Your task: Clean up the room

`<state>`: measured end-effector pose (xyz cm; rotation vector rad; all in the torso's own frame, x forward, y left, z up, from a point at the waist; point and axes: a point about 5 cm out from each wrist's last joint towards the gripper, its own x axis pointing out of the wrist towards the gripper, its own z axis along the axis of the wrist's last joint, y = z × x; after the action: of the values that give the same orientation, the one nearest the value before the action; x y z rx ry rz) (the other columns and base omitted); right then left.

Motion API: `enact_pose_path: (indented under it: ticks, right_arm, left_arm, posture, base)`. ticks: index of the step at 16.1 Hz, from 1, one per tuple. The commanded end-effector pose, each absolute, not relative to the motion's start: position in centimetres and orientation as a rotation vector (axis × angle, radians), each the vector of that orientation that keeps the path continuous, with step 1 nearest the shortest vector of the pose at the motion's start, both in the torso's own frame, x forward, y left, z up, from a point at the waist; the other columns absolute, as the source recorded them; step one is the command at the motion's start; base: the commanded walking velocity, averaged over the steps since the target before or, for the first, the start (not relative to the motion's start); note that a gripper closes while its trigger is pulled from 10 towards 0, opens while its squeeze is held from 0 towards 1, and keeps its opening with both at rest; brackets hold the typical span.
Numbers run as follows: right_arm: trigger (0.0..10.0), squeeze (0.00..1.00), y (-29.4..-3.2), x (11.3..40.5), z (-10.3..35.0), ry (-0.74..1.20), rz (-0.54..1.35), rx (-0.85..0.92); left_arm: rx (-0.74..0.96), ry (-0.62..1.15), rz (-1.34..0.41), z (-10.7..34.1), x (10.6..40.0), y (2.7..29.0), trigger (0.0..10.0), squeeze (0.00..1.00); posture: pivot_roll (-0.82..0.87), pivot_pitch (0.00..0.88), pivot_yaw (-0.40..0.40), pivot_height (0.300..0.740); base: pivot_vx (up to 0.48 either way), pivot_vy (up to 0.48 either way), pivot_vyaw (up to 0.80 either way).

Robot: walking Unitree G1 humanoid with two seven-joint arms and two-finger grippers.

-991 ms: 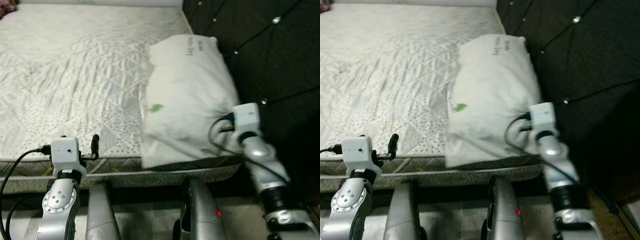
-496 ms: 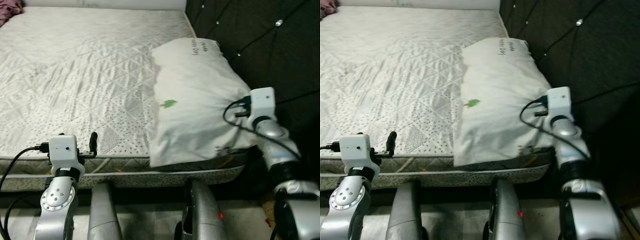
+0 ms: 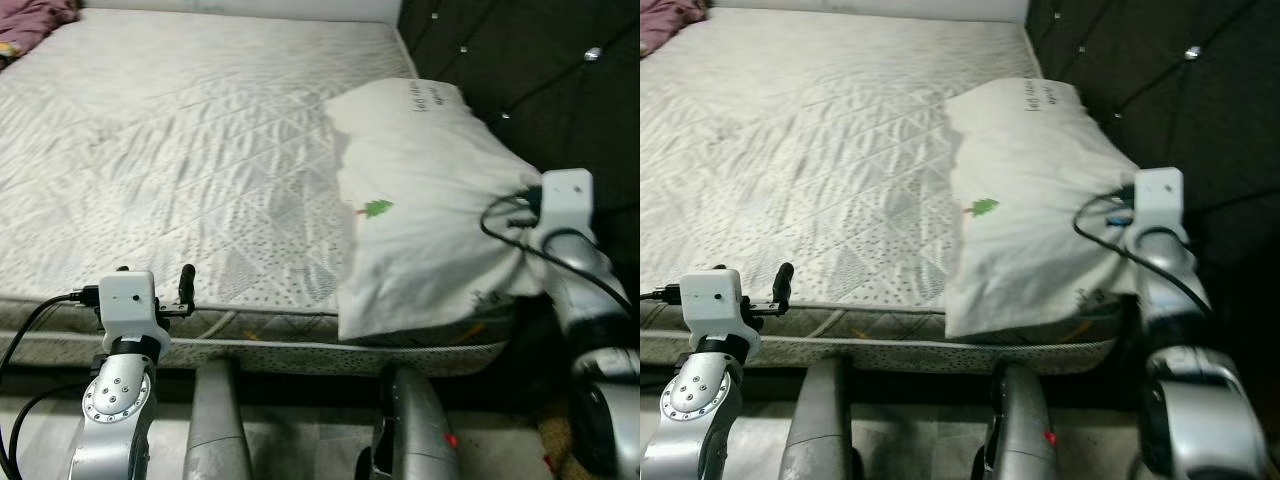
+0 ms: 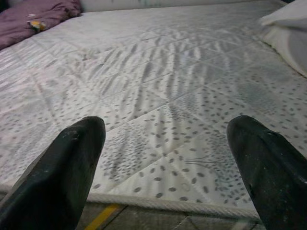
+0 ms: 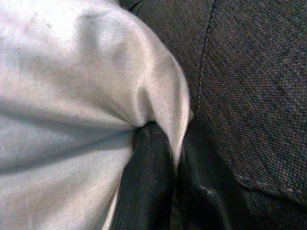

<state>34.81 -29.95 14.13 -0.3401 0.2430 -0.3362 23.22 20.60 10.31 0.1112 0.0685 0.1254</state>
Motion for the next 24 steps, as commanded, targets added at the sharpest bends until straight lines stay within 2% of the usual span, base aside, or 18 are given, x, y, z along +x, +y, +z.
enact_pose_path:
  ticks: [1, 4, 6, 7, 9, 10, 11, 12, 16, 20, 22, 24]
  right_arm:
    - [0.0, 0.0, -32.5, 34.3, 17.0, 0.142, -0.433, -0.388]
    - [0.0, 0.0, -33.4, 31.2, 13.6, 0.242, -0.407, -0.427]
    - [0.0, 0.0, -31.5, 30.0, 11.7, 0.264, -0.361, -0.397]
    - [0.0, 0.0, -29.7, 29.7, 10.7, 0.267, -0.326, -0.372]
    - [0.0, 0.0, -27.3, 29.7, 9.6, 0.274, -0.285, -0.315]
    - [1.6, 0.0, -26.5, 29.9, 9.5, 0.272, -0.268, -0.306]
    - [10.0, 0.0, -25.8, 30.0, 9.5, 0.269, -0.252, -0.289]
    - [10.0, 1.0, -25.1, 30.3, 9.8, 0.246, -0.239, -0.248]
    - [10.0, 1.0, -24.1, 30.7, 11.5, 0.125, -0.261, -0.199]
    - [10.0, 1.0, -23.0, 28.8, 11.2, 0.098, -0.241, -0.152]
    - [10.0, 1.0, -21.6, 28.0, 11.1, 0.064, -0.183, -0.116]
    - [10.0, 1.0, -18.4, 27.2, 11.4, 0.023, -0.091, -0.05]
  left_arm:
    - [0.12, 0.08, 0.127, 10.1, 23.3, 20.7, 10.0, 0.0]
    - [0.128, 0.084, 0.121, 9.9, 23.2, 21.0, 10.0, 0.0]
    - [0.131, 0.092, 0.115, 9.8, 23.3, 21.0, 10.0, 0.0]
    - [0.131, 0.091, 0.099, 9.9, 23.5, 20.6, 10.0, 0.0]
    - [0.13, 0.086, 0.099, 10.0, 23.9, 20.6, 10.0, 0.0]
    - [0.129, 0.086, 0.102, 10.0, 23.9, 20.7, 10.0, 0.0]
    - [0.129, 0.084, 0.104, 10.1, 23.9, 20.7, 10.0, 0.0]
    - [0.128, 0.083, 0.106, 10.1, 23.9, 20.7, 10.0, 0.0]
    - [0.12, 0.089, 0.114, 9.8, 23.5, 20.4, 10.0, 0.0]
    - [0.116, 0.093, 0.126, 9.7, 23.0, 20.4, 10.0, 0.0]
    - [0.101, 0.083, 0.135, 9.7, 22.7, 20.2, 10.0, 0.0]
    - [0.064, 0.084, 0.135, 9.4, 22.7, 19.5, 10.0, 0.0]
  posture:
    - [0.08, 0.0, -0.051, 0.533]
    - [0.08, 0.0, -0.057, 0.533]
    - [0.07, 0.0, -0.04, 0.533]
    - [0.07, 0.0, -0.031, 0.533]
    - [0.07, 0.0, -0.017, 0.533]
    - [0.07, 0.0, -0.017, 0.533]
    - [0.07, 0.0, -0.017, 0.533]
    - [0.07, 0.0, -0.017, 0.533]
    - [0.08, 0.0, -0.035, 0.533]
    - [0.07, 0.0, -0.037, 0.533]
    - [0.06, 0.0, -0.036, 0.533]
    - [0.04, 0.0, -0.023, 0.533]
  base:
    - [0.0, 0.0, 0.0]
    - [0.0, 0.0, 0.0]
    - [0.0, 0.0, 0.0]
    - [0.0, 0.0, 0.0]
    - [0.0, 0.0, 0.0]
    - [0.0, 0.0, 0.0]
    - [0.0, 0.0, 0.0]
    - [0.0, 0.0, 0.0]
    - [0.0, 0.0, 0.0]
    - [0.0, 0.0, 0.0]
    - [0.0, 0.0, 0.0]
    - [0.0, 0.0, 0.0]
